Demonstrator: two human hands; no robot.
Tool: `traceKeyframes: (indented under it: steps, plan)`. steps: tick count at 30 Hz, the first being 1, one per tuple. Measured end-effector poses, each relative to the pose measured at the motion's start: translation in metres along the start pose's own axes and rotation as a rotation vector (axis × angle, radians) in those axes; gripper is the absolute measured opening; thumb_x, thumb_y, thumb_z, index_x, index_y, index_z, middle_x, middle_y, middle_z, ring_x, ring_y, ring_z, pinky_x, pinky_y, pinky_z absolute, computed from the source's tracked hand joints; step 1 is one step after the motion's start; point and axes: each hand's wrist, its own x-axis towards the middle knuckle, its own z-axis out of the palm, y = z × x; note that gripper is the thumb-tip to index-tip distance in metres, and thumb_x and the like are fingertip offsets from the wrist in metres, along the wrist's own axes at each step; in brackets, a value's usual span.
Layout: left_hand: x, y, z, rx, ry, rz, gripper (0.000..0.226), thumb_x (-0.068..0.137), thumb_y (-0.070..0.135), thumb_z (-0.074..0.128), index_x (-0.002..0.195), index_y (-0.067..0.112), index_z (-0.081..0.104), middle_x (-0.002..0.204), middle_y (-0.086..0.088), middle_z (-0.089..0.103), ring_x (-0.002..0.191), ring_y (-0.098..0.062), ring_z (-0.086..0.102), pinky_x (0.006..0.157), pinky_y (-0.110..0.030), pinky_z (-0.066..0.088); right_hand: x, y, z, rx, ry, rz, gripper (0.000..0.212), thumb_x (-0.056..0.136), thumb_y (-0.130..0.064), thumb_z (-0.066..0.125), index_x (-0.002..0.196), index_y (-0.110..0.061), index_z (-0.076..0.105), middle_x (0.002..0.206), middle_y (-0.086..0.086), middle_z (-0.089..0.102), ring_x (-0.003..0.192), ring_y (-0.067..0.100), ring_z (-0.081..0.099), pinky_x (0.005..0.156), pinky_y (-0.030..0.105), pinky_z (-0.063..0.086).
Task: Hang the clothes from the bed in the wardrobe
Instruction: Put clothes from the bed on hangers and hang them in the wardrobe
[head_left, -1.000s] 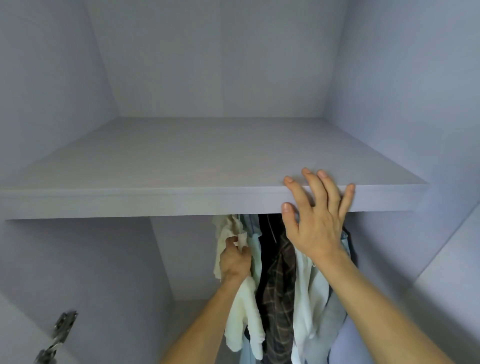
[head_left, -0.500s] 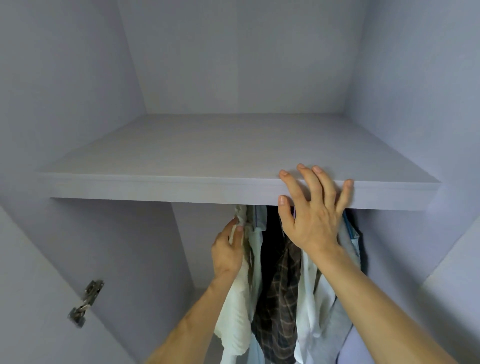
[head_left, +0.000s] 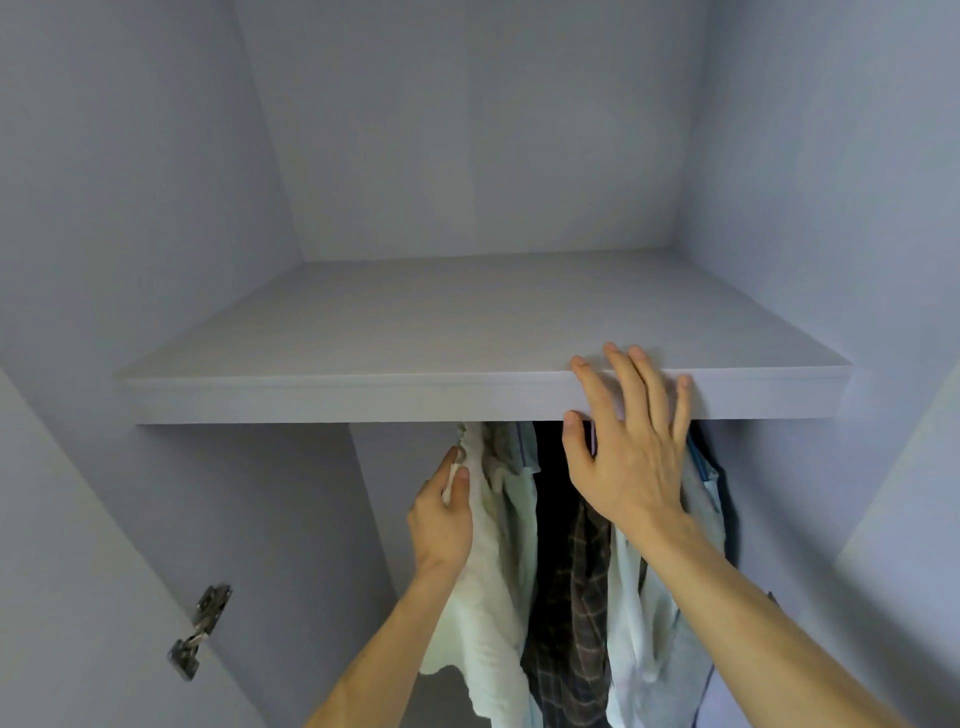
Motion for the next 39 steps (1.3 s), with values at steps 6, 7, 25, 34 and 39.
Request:
traceKeyframes:
  steps: [6, 7, 25, 34, 39]
  plan:
    - [-0.042, -0.018, -0.050, -0.018, -0.060, -0.066, 0.035, 0.102, 0.032, 0.053, 0.137, 0.036, 0.055, 0.120, 0.036, 0.053, 0.120, 0.010, 0.048, 0.108, -0.013, 0.034, -0.080, -0.028, 0.007, 0.279, -0.190, 0.043, 0.052, 0.088, -0.024, 0.058, 0.139, -0.013, 0.054, 0.152, 0.005, 0.043, 0.136, 0.026, 0.045, 0.110, 0.046, 0.039]
    - [-0.050, -0.024, -0.061, -0.009, -0.056, -0.081, 0.035, 0.102, 0.032, 0.054, 0.136, 0.036, 0.056, 0.121, 0.035, 0.054, 0.117, 0.014, 0.049, 0.107, -0.011, 0.035, -0.094, -0.035, 0.010, 0.335, -0.266, 0.096, 0.052, 0.090, -0.027, 0.056, 0.140, -0.014, 0.052, 0.152, 0.003, 0.043, 0.134, 0.024, 0.047, 0.108, 0.042, 0.041]
    - [-0.336, -0.070, -0.187, 0.515, 0.277, -0.319, 0.035, 0.098, 0.042, 0.058, 0.133, 0.045, 0.058, 0.077, 0.015, 0.057, 0.074, -0.001, 0.056, 0.066, -0.010, 0.038, -0.214, -0.203, 0.009, 1.092, -1.218, -0.256, 0.042, 0.098, -0.062, 0.038, 0.124, -0.039, 0.061, 0.116, -0.025, 0.062, 0.119, 0.007, 0.049, 0.102, 0.036, 0.044]
    - [-0.543, -0.056, -0.181, 0.506, 0.645, -0.646, 0.032, 0.093, 0.049, 0.059, 0.120, 0.036, 0.068, 0.109, 0.016, 0.072, 0.100, 0.002, 0.065, 0.089, -0.023, 0.051, -0.319, -0.287, -0.115, 1.378, -1.451, -0.701, 0.045, 0.092, -0.059, 0.040, 0.078, -0.018, 0.055, 0.069, -0.004, 0.060, 0.068, 0.007, 0.055, 0.064, 0.024, 0.036]
    - [-0.642, -0.042, -0.163, 0.495, 0.734, -0.924, 0.030, 0.089, 0.049, 0.060, 0.102, 0.027, 0.076, 0.106, 0.010, 0.061, 0.098, -0.003, 0.059, 0.093, -0.021, 0.045, -0.387, -0.298, -0.210, 1.502, -1.541, -1.034, 0.035, 0.095, -0.059, 0.042, 0.077, -0.030, 0.049, 0.072, -0.008, 0.056, 0.076, 0.011, 0.055, 0.070, 0.027, 0.040]
